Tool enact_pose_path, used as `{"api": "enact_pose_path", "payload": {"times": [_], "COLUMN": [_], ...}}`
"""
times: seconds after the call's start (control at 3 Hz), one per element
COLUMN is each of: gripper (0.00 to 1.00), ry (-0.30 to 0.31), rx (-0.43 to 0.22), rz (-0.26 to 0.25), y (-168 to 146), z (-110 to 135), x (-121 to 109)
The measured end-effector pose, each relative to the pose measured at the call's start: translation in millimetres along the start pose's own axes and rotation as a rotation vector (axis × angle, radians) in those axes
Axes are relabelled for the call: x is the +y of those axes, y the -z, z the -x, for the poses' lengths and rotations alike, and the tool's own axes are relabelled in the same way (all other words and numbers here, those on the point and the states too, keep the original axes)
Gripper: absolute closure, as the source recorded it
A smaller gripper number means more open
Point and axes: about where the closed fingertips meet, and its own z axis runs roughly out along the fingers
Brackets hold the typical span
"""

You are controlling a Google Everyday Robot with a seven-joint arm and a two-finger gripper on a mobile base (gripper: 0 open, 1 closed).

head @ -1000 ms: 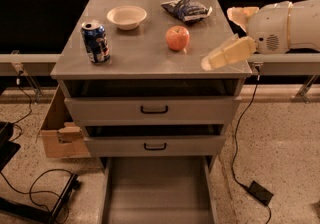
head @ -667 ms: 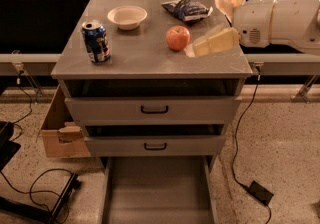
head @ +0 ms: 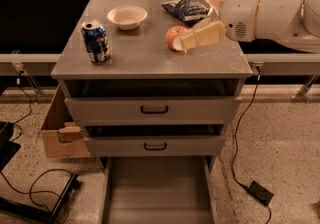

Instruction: Place pepsi can into bottom drawer

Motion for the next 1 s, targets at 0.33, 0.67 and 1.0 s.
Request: {"api": "enact_pose_path", "payload": {"times": [0.33,0.67,1.0], "gripper": [0.00,0.00,0.00], "ry": [-0.015,-0.031,-0.046], "rx": [-0.057,-0.087,-0.051], "rz": [0.028,0.084,0.094], "y": [-46.7,-103.9,-147.9], "z": [13.3,18.5,8.7], "x": [-10.1,-16.6,-15.9]}}
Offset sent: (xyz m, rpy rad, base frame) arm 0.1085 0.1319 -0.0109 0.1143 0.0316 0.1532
